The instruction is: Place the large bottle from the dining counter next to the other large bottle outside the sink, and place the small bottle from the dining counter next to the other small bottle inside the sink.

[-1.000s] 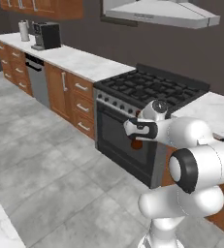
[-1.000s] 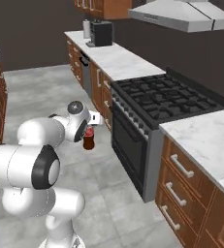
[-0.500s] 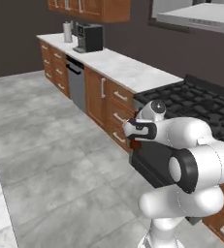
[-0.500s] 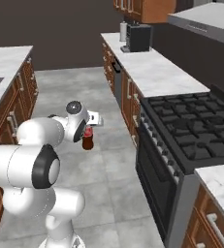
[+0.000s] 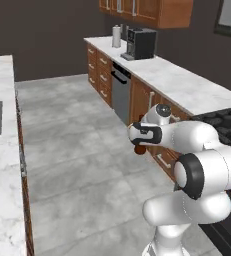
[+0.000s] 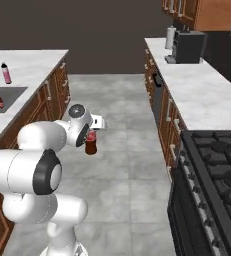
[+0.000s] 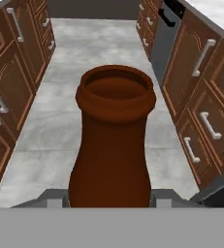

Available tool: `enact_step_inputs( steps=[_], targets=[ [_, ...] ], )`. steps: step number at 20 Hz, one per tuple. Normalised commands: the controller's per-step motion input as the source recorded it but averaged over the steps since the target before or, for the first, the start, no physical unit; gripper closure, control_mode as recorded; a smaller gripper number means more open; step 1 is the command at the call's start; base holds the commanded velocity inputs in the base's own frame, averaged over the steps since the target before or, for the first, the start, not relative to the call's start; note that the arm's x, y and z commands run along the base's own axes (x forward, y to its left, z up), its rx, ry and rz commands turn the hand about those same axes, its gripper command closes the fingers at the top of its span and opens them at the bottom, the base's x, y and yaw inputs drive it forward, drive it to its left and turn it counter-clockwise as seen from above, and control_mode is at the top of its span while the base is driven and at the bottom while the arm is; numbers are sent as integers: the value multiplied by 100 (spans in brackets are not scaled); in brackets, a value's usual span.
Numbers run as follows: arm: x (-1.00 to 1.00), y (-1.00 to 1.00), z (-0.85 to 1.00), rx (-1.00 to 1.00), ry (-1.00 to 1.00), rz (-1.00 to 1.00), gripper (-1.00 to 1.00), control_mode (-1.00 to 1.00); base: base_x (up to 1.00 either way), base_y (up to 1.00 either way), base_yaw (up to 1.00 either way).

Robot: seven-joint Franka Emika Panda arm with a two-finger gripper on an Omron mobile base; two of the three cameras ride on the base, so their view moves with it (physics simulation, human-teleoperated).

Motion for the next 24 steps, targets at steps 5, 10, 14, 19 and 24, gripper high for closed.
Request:
enact_step_inputs(
  steps=[5,10,14,19,24],
  targets=[
    [0,0,0,0,0,0,100,100,99,-19,37],
    [0,0,0,0,0,0,100,100,92,-42,32],
    [0,0,0,0,0,0,100,100,80,-51,32],
    [0,0,0,0,0,0,100,100,77,-43,35],
    [0,0,0,0,0,0,100,100,84,-23,36]
  ],
)
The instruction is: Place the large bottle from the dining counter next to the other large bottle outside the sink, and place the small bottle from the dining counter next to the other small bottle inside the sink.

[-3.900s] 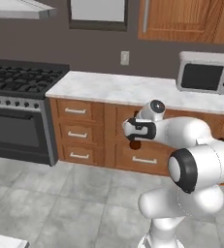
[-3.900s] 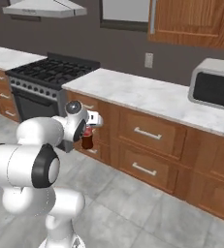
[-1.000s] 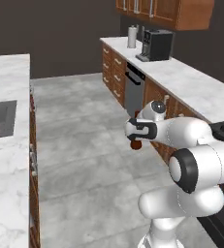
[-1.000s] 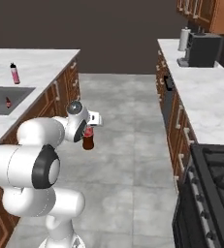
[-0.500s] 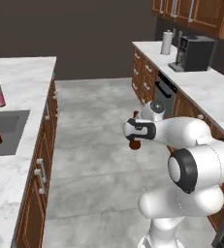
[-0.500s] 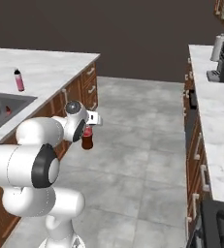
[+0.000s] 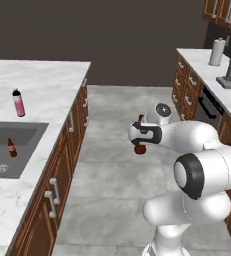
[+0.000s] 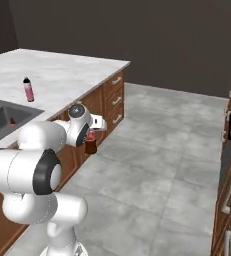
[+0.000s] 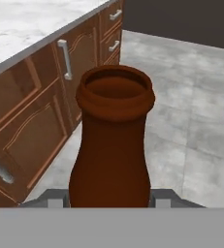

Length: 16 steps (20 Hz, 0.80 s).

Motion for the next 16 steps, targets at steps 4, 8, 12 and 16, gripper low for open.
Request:
enact_step_inputs(
  steps=[4,8,12,16],
  targets=[
    [0,0,0,0,0,0,100,100,76,-27,37],
    [0,0,0,0,0,0,100,100,66,-33,36],
    [0,0,0,0,0,0,100,100,58,-31,35],
    [0,0,0,0,0,0,100,100,45,-26,33]
  ],
)
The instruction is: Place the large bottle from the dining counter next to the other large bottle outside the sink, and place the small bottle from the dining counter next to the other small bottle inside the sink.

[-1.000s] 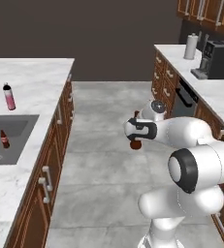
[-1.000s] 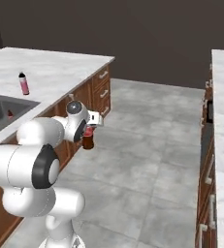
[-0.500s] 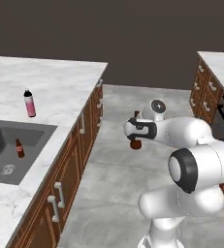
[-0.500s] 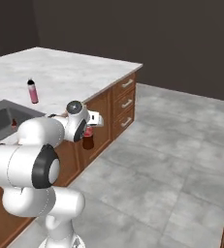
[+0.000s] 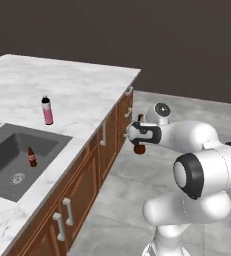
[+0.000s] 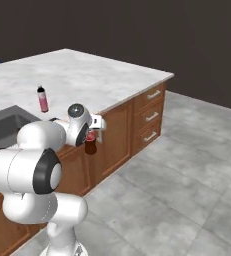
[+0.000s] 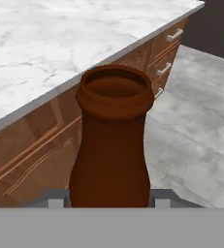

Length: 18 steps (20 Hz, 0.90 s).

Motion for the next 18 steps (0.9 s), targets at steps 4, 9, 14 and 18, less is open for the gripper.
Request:
enact_step_inputs(
  steps=[4,9,14,18],
  targets=[
    [0,0,0,0,0,0,100,100,46,-22,32],
    [0,0,0,0,0,0,100,100,51,-8,31],
    [0,0,0,0,0,0,100,100,56,0,31],
    [0,0,0,0,0,0,100,100,58,0,30]
  ],
)
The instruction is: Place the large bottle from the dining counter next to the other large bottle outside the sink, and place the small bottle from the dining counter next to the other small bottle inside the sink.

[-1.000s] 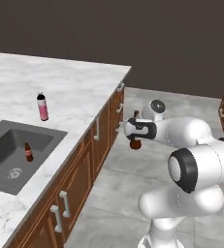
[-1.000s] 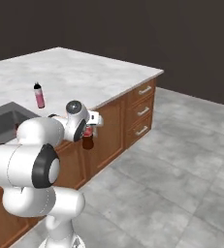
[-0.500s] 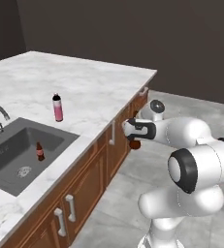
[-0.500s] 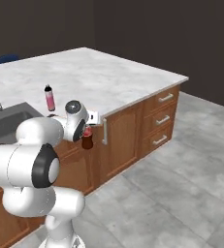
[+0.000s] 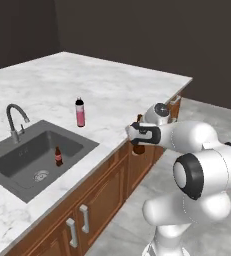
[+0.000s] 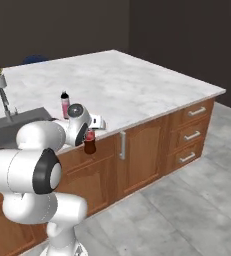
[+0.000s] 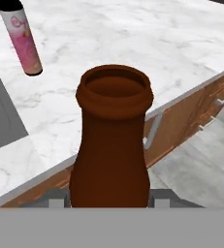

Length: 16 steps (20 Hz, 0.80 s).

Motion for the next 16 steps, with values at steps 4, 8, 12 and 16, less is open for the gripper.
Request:
enact_step_inputs(
  steps=[4,8,12,16],
  targets=[
    [0,0,0,0,0,0,100,100,53,0,27],
    [0,0,0,0,0,0,100,100,40,0,26],
    [0,0,0,0,0,0,100,100,39,0,27],
    [0,0,0,0,0,0,100,100,29,-9,30]
  ],
)
